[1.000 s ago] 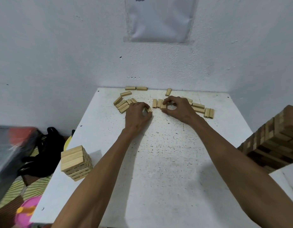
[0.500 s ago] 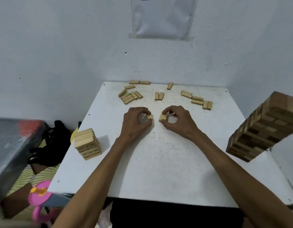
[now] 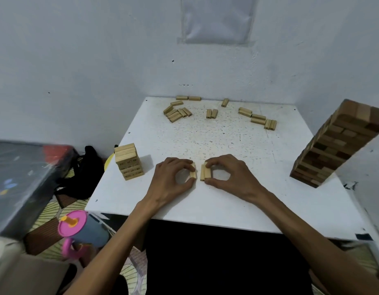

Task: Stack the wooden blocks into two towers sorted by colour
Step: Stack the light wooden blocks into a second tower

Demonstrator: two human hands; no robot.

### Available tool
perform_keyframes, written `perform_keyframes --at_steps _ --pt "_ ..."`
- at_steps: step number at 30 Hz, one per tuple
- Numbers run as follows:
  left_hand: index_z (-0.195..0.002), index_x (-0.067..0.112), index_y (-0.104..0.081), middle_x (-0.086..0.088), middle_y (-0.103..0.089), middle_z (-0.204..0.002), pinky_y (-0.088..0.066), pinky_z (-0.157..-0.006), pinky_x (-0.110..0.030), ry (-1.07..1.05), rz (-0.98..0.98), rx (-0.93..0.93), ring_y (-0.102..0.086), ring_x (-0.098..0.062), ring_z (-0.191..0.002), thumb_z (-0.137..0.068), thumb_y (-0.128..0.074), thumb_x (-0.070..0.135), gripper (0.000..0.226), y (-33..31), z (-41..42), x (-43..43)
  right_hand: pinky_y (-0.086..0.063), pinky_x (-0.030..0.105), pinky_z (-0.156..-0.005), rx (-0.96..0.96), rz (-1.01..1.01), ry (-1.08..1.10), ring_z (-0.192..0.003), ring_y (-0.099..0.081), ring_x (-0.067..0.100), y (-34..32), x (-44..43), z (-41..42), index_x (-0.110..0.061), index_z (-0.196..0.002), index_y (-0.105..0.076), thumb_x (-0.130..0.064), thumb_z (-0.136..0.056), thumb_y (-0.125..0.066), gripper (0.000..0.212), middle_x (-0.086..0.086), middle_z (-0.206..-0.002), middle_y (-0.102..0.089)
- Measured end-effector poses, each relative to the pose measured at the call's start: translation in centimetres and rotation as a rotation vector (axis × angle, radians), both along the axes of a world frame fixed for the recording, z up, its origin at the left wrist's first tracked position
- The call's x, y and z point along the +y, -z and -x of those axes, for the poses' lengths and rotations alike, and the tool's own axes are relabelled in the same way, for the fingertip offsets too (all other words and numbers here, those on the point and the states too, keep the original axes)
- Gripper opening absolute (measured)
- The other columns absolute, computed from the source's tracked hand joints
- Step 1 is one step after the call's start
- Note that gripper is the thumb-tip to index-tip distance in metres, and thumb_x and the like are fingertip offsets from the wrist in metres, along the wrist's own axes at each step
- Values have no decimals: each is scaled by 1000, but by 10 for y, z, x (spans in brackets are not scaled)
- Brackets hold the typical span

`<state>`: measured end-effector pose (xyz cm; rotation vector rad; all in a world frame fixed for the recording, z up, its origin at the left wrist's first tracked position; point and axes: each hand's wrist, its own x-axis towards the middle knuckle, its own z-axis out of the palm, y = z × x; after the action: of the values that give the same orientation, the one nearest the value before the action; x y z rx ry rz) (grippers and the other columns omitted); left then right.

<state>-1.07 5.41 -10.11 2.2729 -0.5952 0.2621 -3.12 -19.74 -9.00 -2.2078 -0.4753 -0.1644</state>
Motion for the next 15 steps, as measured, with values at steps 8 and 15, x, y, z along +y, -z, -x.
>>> perform_keyframes --at_steps 8,15 --pt "-104 39 -73 34 -65 -127 -41 -108 -53 78 -13 60 -55 -3 -127 -81 -75 44 23 -3 -5 -1 -47 27 -100 17 23 61 -122 -53 1 3 -8 1 -36 -102 -71 -47 -75 -89 34 -27 -120 -67" --pt "-109 39 -73 29 -60 -139 -38 -113 -50 133 -39 93 -47 0 -134 -78 -83 45 32 -8 -9 7 -40 20 -102 -32 87 3 -126 -49 2 4 -9 -2 -34 -105 -74 -51 -75 -88 37 -23 -128 -65"
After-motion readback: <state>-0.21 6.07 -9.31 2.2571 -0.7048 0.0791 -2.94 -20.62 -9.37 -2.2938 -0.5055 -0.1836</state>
